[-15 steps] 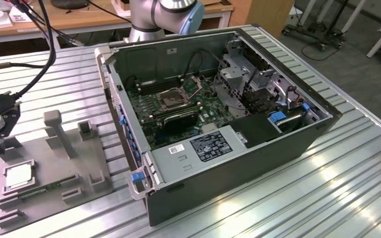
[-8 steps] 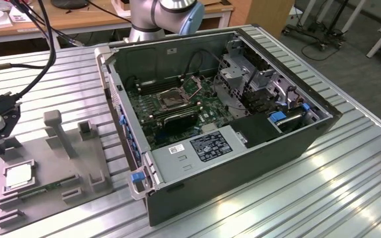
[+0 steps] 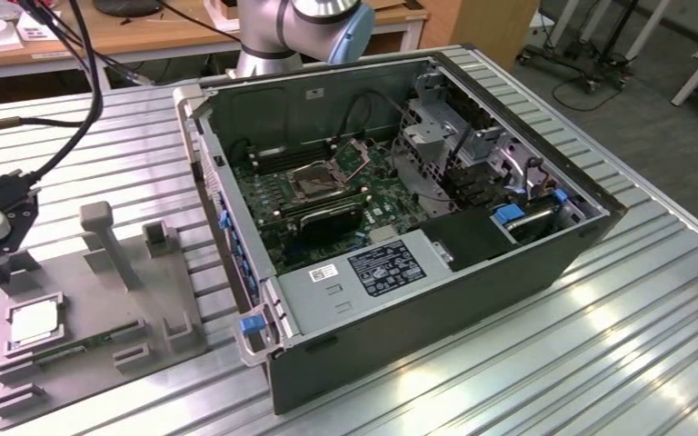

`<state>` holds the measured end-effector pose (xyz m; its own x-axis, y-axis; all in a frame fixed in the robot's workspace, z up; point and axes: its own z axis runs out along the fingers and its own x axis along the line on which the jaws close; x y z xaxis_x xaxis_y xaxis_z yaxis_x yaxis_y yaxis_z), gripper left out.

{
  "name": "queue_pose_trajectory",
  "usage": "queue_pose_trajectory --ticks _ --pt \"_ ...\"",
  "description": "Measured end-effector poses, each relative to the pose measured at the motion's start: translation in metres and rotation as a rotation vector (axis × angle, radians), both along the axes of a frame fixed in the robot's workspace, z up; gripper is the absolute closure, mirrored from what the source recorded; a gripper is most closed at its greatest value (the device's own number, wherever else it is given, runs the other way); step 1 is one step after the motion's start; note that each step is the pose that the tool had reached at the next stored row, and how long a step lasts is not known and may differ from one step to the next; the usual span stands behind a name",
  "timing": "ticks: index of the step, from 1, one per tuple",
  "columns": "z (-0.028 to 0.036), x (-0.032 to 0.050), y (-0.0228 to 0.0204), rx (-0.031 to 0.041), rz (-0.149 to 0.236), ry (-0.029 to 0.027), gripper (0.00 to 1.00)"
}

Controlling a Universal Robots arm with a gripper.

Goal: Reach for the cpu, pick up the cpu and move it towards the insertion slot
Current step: 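Pick up the cpu and move it towards the insertion slot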

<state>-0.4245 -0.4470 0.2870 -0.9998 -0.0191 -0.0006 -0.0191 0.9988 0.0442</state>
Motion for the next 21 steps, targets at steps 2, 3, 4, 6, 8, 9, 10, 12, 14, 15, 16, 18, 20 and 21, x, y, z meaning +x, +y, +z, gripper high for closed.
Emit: queue_pose_trajectory --ticks 2,3,4,6,8,9,10,12,14,15,16,18,20,21 --pt "-0.0024 0.0 0.0 0.0 0.0 0.0001 0.9" --pt "-0.0037 0.0 -0.0001 0.0 0.0 0.0002 0.9" --pt "-0.0049 0.0 -0.0001 0.0 0.0 0.0002 0.9" --pt "-0.007 0.0 -0.0001 0.0001 0.0 0.0001 0.9" --pt "-0.0072 0.0 -0.0002 -0.0001 0.0 0.0004 0.9" --pt "-0.0074 -0.0001 -0.0003 -0.0001 0.0 0.0003 0.9" --pt "-0.0075 -0.0001 -0.0011 0.0 0.0 0.0003 0.9" --pt "-0.0076 -0.0005 -0.0025 0.0 0.0 0.0003 0.9" --pt "-0.0081 -0.0009 -0.0043 0.0002 0.0 0.0002 0.9" --pt "-0.0088 -0.0011 -0.005 0.0029 0.0 0.0001 0.9" --pt "-0.01 -0.0013 -0.0054 0.0063 0.0 0.0001 0.9" --pt "-0.0127 -0.0016 -0.0061 0.0101 0.0 -0.0002 0.9" --pt "-0.0152 -0.0019 -0.0069 0.0128 0.0 -0.0001 0.9" --pt "-0.0166 -0.0022 -0.0071 0.0144 0.0 0.0 0.9"
